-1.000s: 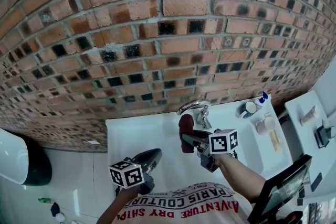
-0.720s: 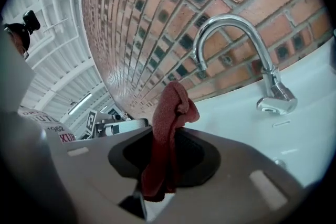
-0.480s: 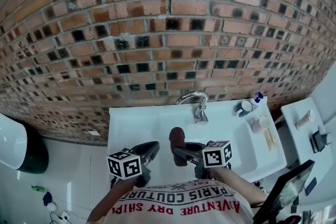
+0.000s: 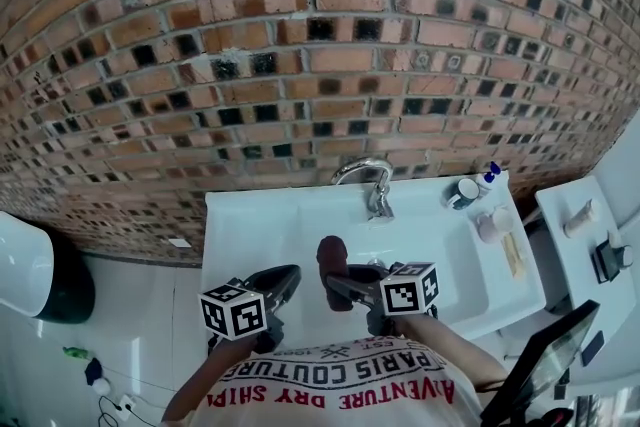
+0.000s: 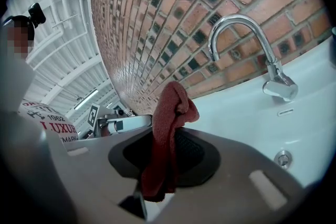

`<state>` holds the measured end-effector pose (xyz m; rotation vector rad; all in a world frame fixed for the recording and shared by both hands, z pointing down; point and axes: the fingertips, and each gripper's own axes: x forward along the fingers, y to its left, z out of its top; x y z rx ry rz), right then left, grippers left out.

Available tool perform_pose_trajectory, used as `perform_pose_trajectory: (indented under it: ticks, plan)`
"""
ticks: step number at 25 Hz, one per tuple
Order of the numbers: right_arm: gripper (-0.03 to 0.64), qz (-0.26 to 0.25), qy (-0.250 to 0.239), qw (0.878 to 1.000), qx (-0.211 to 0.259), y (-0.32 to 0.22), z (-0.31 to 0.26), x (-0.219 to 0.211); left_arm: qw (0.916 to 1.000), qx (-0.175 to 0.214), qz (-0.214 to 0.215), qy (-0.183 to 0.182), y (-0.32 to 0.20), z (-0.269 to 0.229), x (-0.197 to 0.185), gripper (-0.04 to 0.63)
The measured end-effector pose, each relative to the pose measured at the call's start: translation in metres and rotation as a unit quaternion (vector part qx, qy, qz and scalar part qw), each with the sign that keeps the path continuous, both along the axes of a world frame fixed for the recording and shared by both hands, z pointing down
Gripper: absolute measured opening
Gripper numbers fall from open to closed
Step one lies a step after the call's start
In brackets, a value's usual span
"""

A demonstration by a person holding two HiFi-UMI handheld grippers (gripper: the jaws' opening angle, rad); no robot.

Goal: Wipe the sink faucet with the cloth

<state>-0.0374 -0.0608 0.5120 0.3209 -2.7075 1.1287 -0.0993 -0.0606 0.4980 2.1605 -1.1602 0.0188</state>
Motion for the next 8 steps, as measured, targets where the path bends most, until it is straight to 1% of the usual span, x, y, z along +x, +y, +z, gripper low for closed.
perform_pose_trajectory:
  ticks: [8]
  plan:
    - [0.094, -0.007, -0.004, 1.0, 0.005, 0.0, 0.0009, 0.0, 1.0, -0.006, 0.0, -0.006, 0.0, 0.0022, 0.0052, 0.003]
